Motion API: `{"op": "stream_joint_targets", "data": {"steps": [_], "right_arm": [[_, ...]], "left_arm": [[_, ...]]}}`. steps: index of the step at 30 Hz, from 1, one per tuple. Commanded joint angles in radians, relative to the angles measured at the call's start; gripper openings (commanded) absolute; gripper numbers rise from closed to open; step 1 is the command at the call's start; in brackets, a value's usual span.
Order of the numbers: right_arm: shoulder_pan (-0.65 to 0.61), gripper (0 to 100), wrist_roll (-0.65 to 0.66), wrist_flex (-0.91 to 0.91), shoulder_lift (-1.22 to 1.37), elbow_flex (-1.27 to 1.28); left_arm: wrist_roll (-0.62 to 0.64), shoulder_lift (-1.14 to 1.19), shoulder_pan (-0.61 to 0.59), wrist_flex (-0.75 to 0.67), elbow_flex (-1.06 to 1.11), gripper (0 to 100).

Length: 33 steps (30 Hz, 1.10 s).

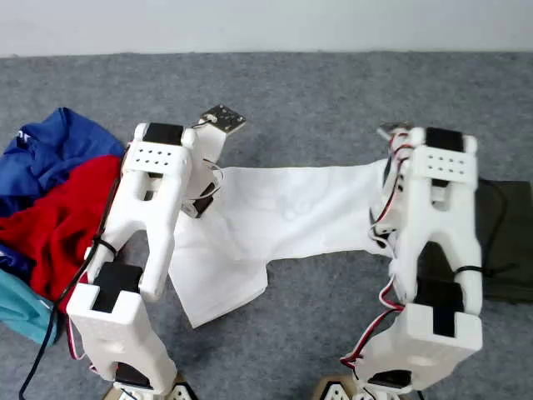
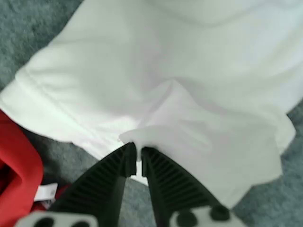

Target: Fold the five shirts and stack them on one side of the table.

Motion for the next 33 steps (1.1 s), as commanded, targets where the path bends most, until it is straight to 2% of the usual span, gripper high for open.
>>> {"op": "stream_joint_targets", "data": {"steps": [1, 6, 11, 16, 25, 33], "right_arm": [[-0.015, 18.7, 0.003, -0.044, -0.071, 0.043], [-0.015, 18.7, 0.005, -0.054, -0.081, 0.074], [-0.015, 18.7, 0.005, -0.058, -0.081, 0.072], [-0.025, 18.7, 0.003, -0.056, -0.081, 0.072], [-0.025, 18.7, 0.003, -0.051, -0.076, 0.072], [-0.022, 18.7, 0.003, -0.051, -0.073, 0.072]], "left_arm": [[0.021, -0.012, 0.003, 0.117, -0.031, 1], [-0.006, -0.127, -0.018, 0.115, 0.166, 1], [-0.060, -0.348, -0.018, 0.115, 0.424, 1], [-0.080, -0.552, -0.018, 0.115, 0.591, 1], [-0.181, -0.718, -0.017, 0.115, 0.723, 1], [-0.180, -0.844, 0.123, 0.115, 0.717, 1]]}}
